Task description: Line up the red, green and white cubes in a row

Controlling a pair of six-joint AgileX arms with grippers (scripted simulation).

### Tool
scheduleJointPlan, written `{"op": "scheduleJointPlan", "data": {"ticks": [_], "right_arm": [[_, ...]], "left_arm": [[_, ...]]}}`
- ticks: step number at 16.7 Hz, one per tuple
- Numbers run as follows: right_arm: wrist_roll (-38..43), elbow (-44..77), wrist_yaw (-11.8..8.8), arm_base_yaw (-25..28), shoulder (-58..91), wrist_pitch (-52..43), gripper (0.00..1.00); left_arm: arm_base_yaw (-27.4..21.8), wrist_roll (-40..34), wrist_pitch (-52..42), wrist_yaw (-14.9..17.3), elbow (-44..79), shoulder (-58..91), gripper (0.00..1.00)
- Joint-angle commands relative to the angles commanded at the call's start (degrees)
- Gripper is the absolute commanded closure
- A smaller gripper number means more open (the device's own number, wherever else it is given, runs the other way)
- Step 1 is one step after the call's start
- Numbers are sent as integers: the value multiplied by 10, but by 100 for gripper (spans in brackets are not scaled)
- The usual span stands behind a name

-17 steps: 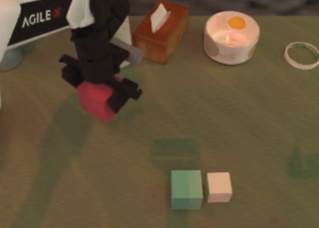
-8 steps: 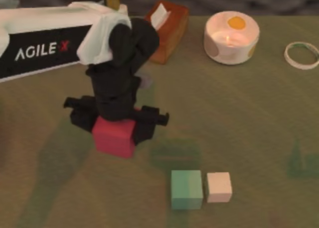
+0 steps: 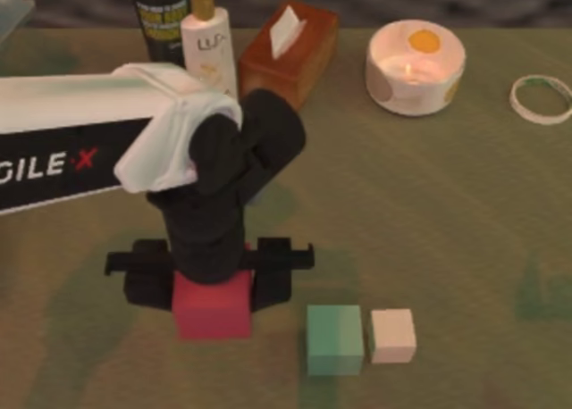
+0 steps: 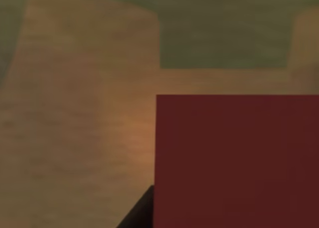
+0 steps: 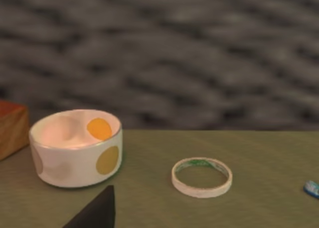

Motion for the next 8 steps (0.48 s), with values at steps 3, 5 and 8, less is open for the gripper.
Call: {"op": "scheduleJointPlan", "data": {"ticks": [3, 5, 8], "right_arm": [[0, 0, 0, 0, 0, 0, 0], [0, 0, 0, 0, 0, 0, 0], [0, 0, 0, 0, 0, 0, 0]], "left_arm": [[-1, -2, 1, 0, -1, -1, 100], [2, 0, 1, 0, -1, 2, 100], [2, 2, 42, 0, -24, 19, 100]]}}
